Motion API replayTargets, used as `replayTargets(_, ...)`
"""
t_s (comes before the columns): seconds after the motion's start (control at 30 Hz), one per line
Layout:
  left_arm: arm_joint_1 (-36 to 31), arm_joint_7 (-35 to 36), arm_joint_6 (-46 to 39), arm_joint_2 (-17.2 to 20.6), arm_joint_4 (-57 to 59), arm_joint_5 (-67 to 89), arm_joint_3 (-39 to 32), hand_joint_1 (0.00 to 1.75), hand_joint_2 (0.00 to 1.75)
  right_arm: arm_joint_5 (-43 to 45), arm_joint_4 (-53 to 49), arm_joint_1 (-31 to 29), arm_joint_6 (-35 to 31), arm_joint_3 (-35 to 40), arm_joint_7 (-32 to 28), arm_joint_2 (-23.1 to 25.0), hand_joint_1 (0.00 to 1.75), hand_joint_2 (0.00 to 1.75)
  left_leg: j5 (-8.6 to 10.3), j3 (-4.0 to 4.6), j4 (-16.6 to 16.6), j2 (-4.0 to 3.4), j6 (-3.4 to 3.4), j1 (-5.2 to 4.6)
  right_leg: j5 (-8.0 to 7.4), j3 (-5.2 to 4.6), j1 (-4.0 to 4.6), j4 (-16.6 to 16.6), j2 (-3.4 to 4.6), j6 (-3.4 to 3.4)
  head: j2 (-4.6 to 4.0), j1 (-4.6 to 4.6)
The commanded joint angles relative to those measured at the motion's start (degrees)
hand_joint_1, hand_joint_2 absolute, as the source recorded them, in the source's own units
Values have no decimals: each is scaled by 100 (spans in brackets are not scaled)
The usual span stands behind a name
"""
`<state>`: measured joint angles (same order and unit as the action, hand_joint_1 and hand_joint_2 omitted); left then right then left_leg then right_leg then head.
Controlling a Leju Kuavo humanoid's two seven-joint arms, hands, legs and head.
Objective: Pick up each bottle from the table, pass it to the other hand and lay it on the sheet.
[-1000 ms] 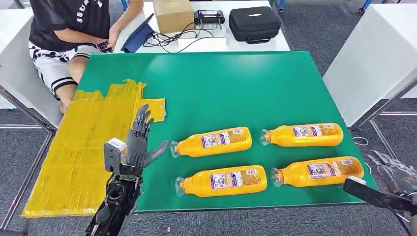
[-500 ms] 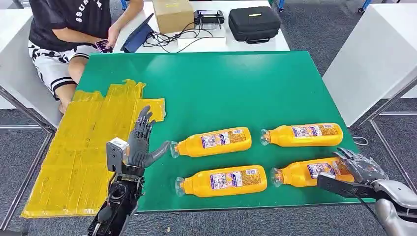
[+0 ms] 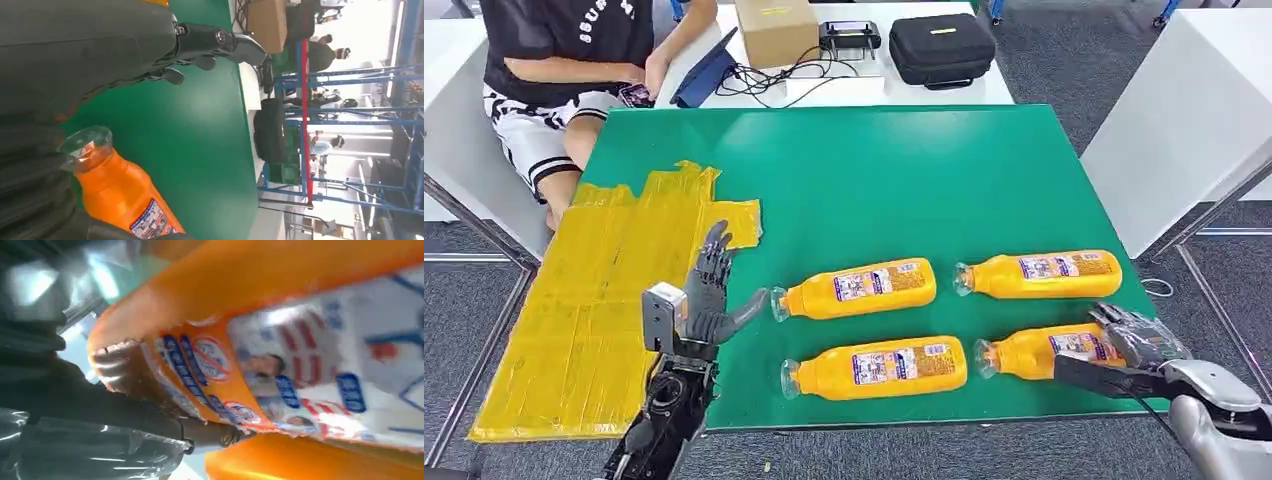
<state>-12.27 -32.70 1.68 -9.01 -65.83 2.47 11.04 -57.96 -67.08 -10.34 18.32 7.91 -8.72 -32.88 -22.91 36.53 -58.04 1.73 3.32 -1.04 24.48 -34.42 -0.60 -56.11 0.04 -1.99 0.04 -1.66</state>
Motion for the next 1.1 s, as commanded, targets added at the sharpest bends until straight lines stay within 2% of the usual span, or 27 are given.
replayTargets(0.03, -521, 2, -23, -24, 898, -79, 77, 0, 175, 593, 120, 292, 736, 481, 163, -661, 175, 175, -12, -36, 3, 13, -21, 8, 16, 50, 9, 13, -25, 5, 0, 0)
replayTargets(0.3, -420, 7, -48, 43, 772, -118, 57, 0, 175, 698, -115, 534, 701, 483, 243, -600, 175, 175, -8, -24, 5, 14, -13, 7, 5, 40, 7, 16, -16, 5, 0, 2)
replayTargets(0.33, -375, 8, -53, 52, 721, -121, 52, 0, 175, 696, -117, 519, 615, 481, 258, -564, 175, 175, -14, -43, 8, 9, -22, 10, 10, 60, 10, 22, -17, 8, 0, 0)
replayTargets(0.4, -323, 7, -60, 68, 697, -120, 29, 0, 175, 646, -149, 480, 113, 398, 104, -352, 175, 175, -8, -29, 6, 13, -13, 9, 4, 43, 9, 20, -16, 6, -2, 2)
replayTargets(0.47, -228, 3, -67, 66, 639, -114, -16, 0, 175, 829, -302, 516, -615, 144, -448, 97, 175, 175, -11, -41, 9, 5, -17, 10, 5, 54, 10, 23, -9, 8, 0, 0)
replayTargets(0.53, -174, -1, -69, 58, 607, -94, -34, 0, 175, 800, -457, 562, -734, 118, -504, 320, 175, 175, -9, -31, 8, -3, -10, 12, -1, 46, 13, 21, 2, 6, 0, 0)
replayTargets(0.57, -174, -1, -69, 58, 607, -94, -34, 0, 175, 800, -457, 562, -734, 118, -504, 320, 175, 175, -24, -81, 22, -34, -37, 19, 6, 92, 21, 41, 20, 16, -2, 2)
replayTargets(0.6, -174, -1, -69, 58, 607, -94, -34, 0, 175, 800, -457, 562, -734, 118, -504, 320, 175, 175, -13, -40, 9, -19, -16, 11, 0, 49, 13, 20, 14, 8, -2, 2)
replayTargets(0.63, -171, -2, -67, 47, 596, -80, -42, 0, 175, 966, -545, 613, -971, -97, -724, 471, 175, 175, -18, -52, 13, -28, -25, 10, 3, 58, 13, 21, 20, 11, -2, 0)
replayTargets(0.67, -141, -12, -72, 14, 573, -43, -76, 0, 175, 1261, -555, 586, -1304, -460, -1181, 884, 175, 175, -17, -44, 8, -20, -22, 9, 5, 50, 12, 16, 14, 10, -2, -2)
replayTargets(0.7, -121, -17, -83, -10, 557, -6, -105, 0, 175, 1232, -569, 501, -1651, -620, -1378, 1186, 175, 175, -10, -35, 10, -17, -15, 9, 1, 40, 10, 18, 6, 8, 0, -7)
replayTargets(0.77, -75, -16, -116, -38, 486, 46, -132, 0, 175, 1374, -727, 428, -1973, -772, -1458, 1746, 175, 175, -12, -44, 12, -27, -20, 17, -2, 48, 19, 24, 17, 10, -2, 4)
replayTargets(0.8, -4, 26, -167, -64, 380, 118, -170, 0, 175, 1514, -1074, 538, -2373, -1096, -1406, 2400, 175, 175, -13, -42, 14, -33, -20, 16, -4, 45, 18, 22, 27, 10, 0, 2)
replayTargets(0.83, 45, 56, -189, -72, 296, 163, -170, 0, 175, 1251, -1309, 660, -2746, -1022, -1283, 2651, 175, 175, -11, -28, 9, -34, -14, 17, -5, 33, 21, 16, 27, 9, 0, 0)
replayTargets(0.87, 104, 110, -223, -84, 193, 219, -180, 0, 175, 1094, -1534, 790, -2968, -913, -1155, 2838, 175, 175, -21, -50, 14, -62, -27, 21, -3, 48, 26, 21, 48, 15, -2, -2)
replayTargets(0.93, 194, 214, -232, -86, 38, 320, -178, 0, 175, 987, -1723, 928, -3218, -610, -1000, 3057, 175, 175, -19, -54, 15, -55, -29, 24, 4, 53, 30, 19, 35, 16, 0, 2)
replayTargets(1.0, 206, 225, -231, -89, 16, 329, -184, 0, 175, 957, -1729, 940, -3266, -544, -949, 3078, 175, 175, -18, -41, 8, -43, -25, 33, 6, 41, 36, 13, 27, 16, 0, 2)
replayTargets(1.07, 171, 287, -203, -91, 48, 399, -159, 0, 175, 929, -1670, 893, -3401, -540, -947, 3083, 175, 175, -32, -63, 7, -48, -41, 31, 21, 61, 34, 9, 27, 20, 0, 0)
replayTargets(1.1, 162, 296, -201, -104, 50, 409, -161, 0, 175, 920, -1659, 877, -3419, -510, -940, 3093, 175, 175, -20, -38, 6, -34, -28, 27, 13, 36, 29, 5, 18, 15, -2, 0)
